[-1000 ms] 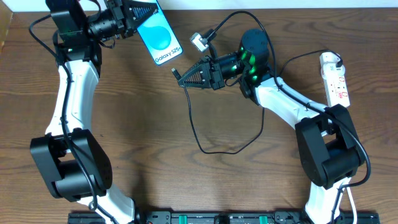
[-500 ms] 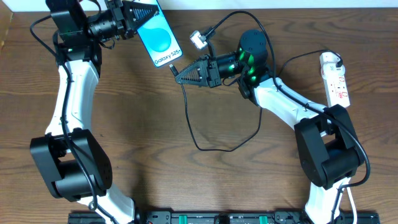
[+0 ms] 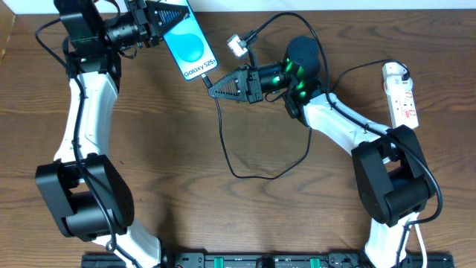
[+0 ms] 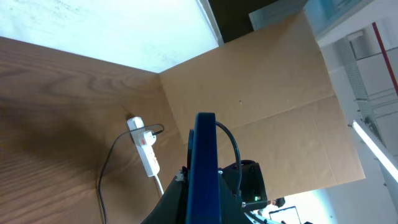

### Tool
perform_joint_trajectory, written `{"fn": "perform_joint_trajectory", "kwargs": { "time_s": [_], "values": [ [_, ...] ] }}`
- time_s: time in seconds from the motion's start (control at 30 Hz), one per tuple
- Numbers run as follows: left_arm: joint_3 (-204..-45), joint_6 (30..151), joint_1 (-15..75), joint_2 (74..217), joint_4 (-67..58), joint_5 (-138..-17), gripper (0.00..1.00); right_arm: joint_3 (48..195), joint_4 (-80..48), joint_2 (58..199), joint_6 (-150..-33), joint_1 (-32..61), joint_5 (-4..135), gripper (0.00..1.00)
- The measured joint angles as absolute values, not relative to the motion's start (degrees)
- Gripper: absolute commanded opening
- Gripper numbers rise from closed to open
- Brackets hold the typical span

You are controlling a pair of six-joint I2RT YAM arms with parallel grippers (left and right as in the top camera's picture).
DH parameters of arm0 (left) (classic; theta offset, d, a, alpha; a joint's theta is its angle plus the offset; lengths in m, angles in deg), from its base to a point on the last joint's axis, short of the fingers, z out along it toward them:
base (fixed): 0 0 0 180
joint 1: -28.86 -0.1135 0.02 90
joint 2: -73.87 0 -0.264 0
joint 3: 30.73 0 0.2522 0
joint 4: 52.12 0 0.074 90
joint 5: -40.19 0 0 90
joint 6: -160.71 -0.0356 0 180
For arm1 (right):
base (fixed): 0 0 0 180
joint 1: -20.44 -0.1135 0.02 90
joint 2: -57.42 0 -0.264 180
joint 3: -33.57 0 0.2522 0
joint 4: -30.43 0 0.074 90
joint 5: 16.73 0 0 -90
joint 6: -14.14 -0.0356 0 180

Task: Plug charger to phone and switch on socket
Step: 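Lift the connector with the right gripper and insert it into the phone's bottom port, then open the right gripper and withdraw it to the right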

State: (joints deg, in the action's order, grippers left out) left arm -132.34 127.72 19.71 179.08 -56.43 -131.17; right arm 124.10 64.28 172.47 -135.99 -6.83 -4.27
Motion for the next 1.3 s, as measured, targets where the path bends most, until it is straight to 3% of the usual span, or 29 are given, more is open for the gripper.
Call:
{"fn": "perform_joint_trajectory", "kwargs": {
  "time_s": [1.3],
  "values": [
    [-132.34,125.66,19.17,179.08,-56.78,-131.48,0.07,124.08,64.28,172.47,-140.54,-7.99,-0.23,0.01]
  ]
}}
